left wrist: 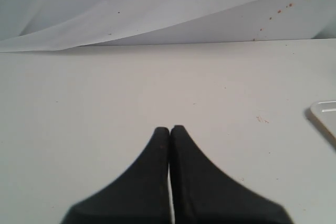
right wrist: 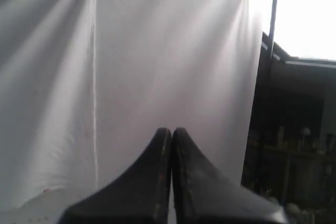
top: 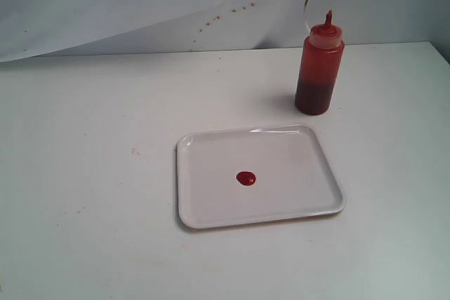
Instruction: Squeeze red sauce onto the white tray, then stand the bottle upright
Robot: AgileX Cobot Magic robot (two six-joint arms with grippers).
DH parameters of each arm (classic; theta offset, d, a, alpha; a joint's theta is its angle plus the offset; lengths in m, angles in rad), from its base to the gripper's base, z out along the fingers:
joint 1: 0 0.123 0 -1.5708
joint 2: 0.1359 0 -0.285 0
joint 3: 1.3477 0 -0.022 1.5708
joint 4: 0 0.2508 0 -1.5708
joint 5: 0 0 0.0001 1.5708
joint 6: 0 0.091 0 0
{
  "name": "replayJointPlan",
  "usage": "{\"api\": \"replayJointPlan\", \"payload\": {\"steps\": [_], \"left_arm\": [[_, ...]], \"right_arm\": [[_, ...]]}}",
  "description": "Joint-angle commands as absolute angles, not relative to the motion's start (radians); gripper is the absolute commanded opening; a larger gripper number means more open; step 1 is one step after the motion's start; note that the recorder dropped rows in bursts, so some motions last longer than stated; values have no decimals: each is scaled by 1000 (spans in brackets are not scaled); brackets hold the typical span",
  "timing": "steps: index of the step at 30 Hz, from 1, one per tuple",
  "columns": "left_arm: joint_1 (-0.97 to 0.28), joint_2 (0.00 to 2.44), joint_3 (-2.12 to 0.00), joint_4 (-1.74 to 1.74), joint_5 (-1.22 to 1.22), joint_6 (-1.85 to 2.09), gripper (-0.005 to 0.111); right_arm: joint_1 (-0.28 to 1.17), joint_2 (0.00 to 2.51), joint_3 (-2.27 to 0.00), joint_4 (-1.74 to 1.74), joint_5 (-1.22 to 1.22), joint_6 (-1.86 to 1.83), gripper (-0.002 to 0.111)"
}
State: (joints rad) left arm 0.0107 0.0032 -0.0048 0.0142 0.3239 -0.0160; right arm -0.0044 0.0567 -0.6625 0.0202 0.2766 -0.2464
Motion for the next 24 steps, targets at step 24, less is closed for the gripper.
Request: {"api": "replayJointPlan", "payload": {"steps": [24], "left_arm": [[13,0,0,17,318,-20,0]], "right_arm": [[-13,0,0,-23,200,-93,0]]}}
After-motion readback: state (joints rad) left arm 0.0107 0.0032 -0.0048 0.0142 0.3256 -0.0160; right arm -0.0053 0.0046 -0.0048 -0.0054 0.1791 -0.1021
